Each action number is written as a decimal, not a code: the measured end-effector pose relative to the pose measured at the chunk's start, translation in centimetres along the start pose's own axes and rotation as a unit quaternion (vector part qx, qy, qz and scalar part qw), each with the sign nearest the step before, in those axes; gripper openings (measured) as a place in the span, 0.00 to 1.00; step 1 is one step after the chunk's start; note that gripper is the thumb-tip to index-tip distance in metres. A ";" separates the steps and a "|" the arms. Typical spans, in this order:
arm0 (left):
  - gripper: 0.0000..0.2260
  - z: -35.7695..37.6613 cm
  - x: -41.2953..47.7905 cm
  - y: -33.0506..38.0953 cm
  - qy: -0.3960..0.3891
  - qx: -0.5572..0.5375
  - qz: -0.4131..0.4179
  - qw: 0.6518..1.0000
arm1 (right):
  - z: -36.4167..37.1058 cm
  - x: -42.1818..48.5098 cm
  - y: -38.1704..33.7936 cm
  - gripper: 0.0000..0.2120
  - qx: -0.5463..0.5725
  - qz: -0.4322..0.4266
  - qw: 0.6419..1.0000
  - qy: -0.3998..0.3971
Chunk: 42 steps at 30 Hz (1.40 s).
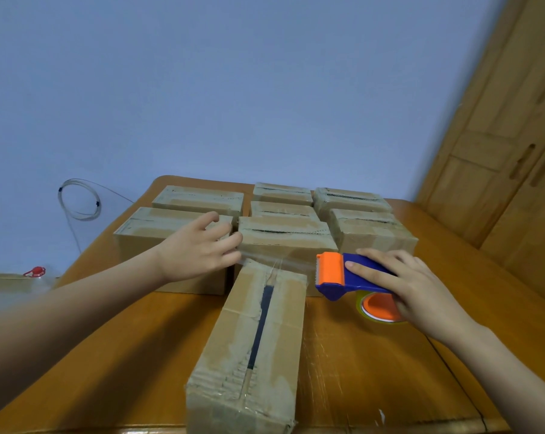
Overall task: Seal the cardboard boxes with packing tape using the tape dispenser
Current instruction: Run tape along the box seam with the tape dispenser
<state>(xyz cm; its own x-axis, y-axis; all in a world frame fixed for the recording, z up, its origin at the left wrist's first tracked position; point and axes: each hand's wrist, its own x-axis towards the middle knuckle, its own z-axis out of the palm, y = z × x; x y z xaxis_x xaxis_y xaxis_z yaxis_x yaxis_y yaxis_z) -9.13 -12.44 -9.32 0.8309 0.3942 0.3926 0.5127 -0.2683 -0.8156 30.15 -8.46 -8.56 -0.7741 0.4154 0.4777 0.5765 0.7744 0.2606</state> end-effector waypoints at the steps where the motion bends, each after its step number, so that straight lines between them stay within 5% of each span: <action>1: 0.10 0.1 -0.1 0.1 -0.001 0.001 -0.002 1.000 | 0.0 0.0 0.0 0.47 0.000 0.000 1.000 0.003; 26: 0.08 0.5 -0.5 1.0 -0.015 -0.017 -0.019 1.000 | 1.2 -0.4 0.0 0.46 0.019 0.016 1.000 -0.014; 42: 0.05 2.3 -1.4 6.6 0.028 -0.096 -0.233 0.967 | 4.2 -1.3 -1.7 0.54 0.131 0.101 0.986 -0.031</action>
<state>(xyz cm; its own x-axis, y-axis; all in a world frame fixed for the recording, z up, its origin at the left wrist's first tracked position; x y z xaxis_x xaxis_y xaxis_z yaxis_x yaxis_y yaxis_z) -7.42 -12.74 -16.23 0.5079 0.4654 0.7248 0.8604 -0.2331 -0.4532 29.07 -8.34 -13.16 -0.6699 0.5950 0.4441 0.6386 0.7668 -0.0642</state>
